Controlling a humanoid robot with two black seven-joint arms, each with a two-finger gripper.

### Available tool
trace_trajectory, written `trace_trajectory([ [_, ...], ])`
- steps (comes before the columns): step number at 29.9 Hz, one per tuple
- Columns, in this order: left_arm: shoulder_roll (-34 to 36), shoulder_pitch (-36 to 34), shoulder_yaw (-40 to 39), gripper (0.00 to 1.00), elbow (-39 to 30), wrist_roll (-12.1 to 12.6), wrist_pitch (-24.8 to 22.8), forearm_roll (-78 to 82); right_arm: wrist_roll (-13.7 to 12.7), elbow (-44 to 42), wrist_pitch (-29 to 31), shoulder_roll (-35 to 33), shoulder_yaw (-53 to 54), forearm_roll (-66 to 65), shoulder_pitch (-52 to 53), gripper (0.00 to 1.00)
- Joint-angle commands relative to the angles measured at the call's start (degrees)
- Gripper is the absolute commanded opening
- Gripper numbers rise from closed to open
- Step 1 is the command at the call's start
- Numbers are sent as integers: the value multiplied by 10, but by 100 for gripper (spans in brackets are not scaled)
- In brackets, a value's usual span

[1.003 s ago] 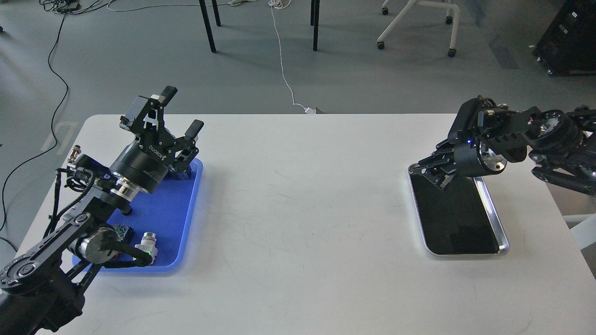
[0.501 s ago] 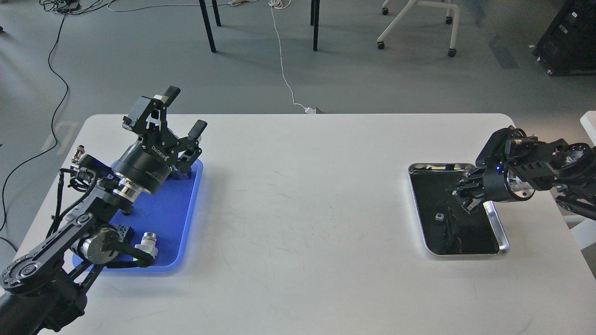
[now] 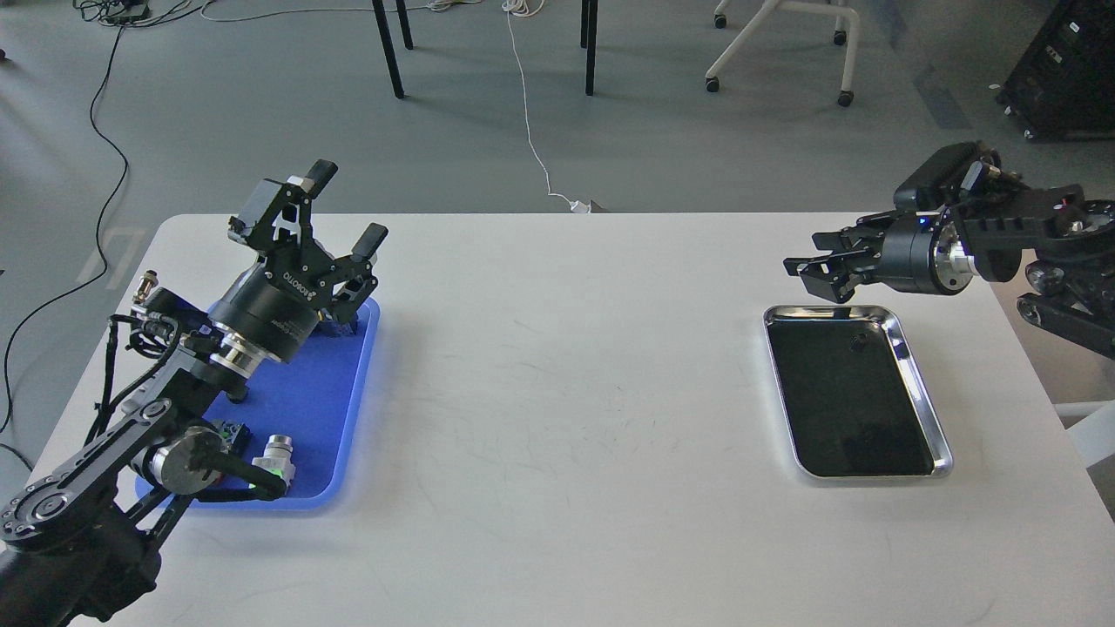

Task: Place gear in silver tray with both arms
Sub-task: 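Lift the right gripper out of the silver tray, then grasp another black gear in the blue tray with the left gripper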

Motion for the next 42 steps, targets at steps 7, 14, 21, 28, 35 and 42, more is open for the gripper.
trace_trajectory([
  [7,5,1,-1,98,-1,-12,1,4,0,15,0,11,166,442,-105,96],
  [14,32,2,10,98,-4,-23,3,80,0,49,3,45,365,647,-257,97],
  [21,98,11,23,98,-50,-23,2,324,0,44,77,88,506,724,-367,97],
  [28,242,-27,78,98,-66,-23,14,673,0,45,79,100,511,724,-376,97],
  [35,297,-84,152,97,-6,-23,37,869,0,47,79,104,508,723,-375,97],
  [42,264,-165,274,93,100,-23,38,869,0,50,79,103,507,721,-375,97],
])
